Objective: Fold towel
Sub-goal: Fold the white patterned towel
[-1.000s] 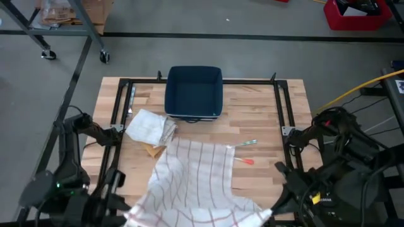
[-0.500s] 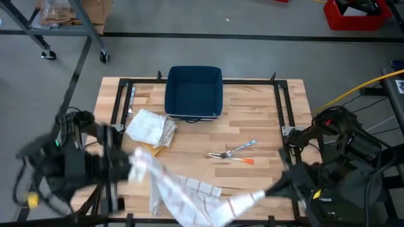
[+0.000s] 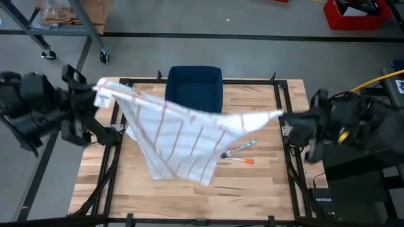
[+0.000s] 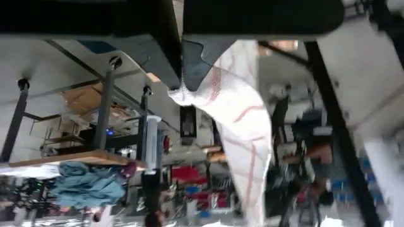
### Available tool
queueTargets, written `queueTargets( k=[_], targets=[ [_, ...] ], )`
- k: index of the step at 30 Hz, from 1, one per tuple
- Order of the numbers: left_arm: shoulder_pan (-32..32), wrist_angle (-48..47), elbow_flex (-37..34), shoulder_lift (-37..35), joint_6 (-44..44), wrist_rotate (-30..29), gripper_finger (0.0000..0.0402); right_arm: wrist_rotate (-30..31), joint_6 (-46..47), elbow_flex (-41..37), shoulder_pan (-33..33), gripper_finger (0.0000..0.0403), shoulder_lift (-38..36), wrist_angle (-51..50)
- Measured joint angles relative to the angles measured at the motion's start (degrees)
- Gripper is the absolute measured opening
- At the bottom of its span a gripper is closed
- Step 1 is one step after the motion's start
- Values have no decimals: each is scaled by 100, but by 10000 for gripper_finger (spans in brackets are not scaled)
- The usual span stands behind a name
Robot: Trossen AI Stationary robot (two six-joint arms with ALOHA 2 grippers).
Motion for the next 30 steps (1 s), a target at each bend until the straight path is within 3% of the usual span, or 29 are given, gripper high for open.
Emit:
queueTargets(
  k=[15, 30],
  targets=[
    [35, -20, -11, -168, -114, -15, 0, 818, -2700, 1, 0, 1, -869, 1750],
    [577, -197, -11, -163, -79, -741, 0, 859, -3134, -7, 2, 1, -1318, 1717]
  ],
)
